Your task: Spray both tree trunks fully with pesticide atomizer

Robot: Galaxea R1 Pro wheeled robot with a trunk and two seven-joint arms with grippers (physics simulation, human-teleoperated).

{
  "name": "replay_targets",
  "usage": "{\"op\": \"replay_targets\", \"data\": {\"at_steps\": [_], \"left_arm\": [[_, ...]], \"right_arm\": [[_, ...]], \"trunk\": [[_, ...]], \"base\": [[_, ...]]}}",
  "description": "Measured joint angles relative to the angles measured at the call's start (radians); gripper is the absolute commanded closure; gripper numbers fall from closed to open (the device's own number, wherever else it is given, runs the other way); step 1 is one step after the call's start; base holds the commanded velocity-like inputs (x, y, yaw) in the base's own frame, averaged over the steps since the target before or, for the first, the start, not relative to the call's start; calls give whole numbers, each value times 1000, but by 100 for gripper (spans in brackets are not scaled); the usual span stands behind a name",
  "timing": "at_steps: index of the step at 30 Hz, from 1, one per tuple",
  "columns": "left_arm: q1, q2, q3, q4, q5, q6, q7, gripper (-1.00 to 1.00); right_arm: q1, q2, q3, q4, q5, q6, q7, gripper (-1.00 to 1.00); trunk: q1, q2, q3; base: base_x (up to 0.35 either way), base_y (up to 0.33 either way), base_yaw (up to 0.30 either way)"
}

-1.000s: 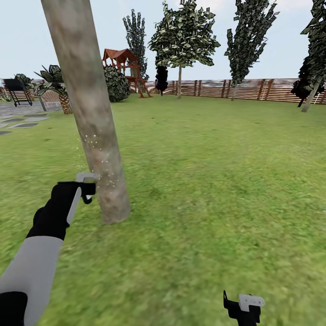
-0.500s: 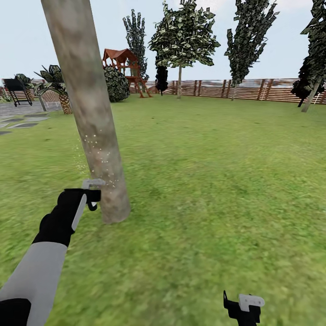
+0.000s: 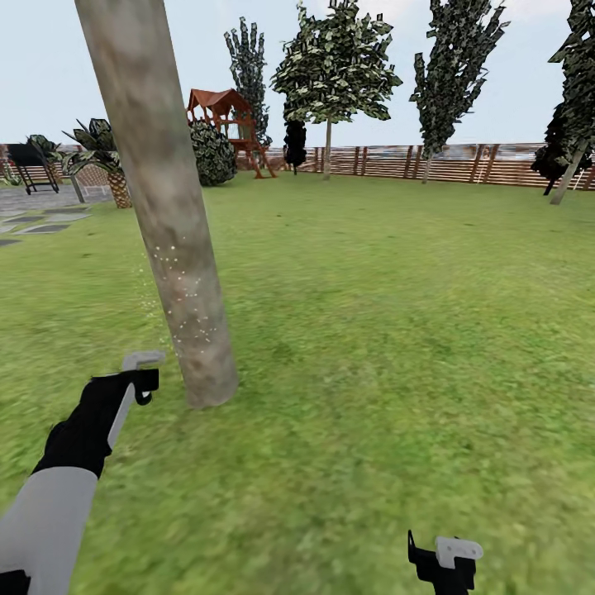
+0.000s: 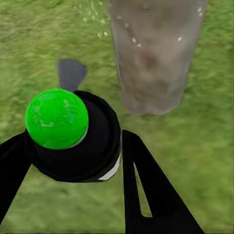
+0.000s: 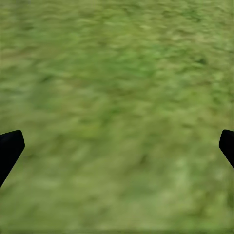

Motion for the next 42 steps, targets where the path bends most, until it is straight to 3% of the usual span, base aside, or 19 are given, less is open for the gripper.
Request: {"op": "replay_targets", "data": {"at_steps": [5,10,14,19,23,28,34,42], "left_arm": [[47,-32,1,2,15,-10,2,100],[98,-75,2,26,8,-128,31,100],[106,-81,0,109,15,-157,65,100],[106,-80,0,186,7,-289,89,100],[106,-80,0,224,12,-308,166,100],[106,-82,0,227,14,-309,168,100],[106,-113,-1,234,2,-313,168,100],[106,-114,0,233,0,-316,168,100]], "right_arm": [[1,0,-1,0,0,0,0,-100],[1,0,-1,-1,0,-1,0,-100],[1,0,0,-1,0,-1,0,-100],[0,0,1,0,0,-2,0,-100],[0,0,0,-1,0,-1,0,-100],[1,1,0,-1,0,0,0,-100],[0,2,1,-1,-2,0,0,-100],[0,2,1,0,-2,0,0,-100]], "trunk": [[0,0,0],[0,0,0],[0,0,0],[0,0,0],[0,0,0],[0,0,0],[0,0,0],[0,0,-4]], "base": [[0,-51,0],[0,-243,0],[11,-269,0],[112,-271,0],[143,-272,0],[144,-272,126],[144,-271,270],[143,-272,278]]}}
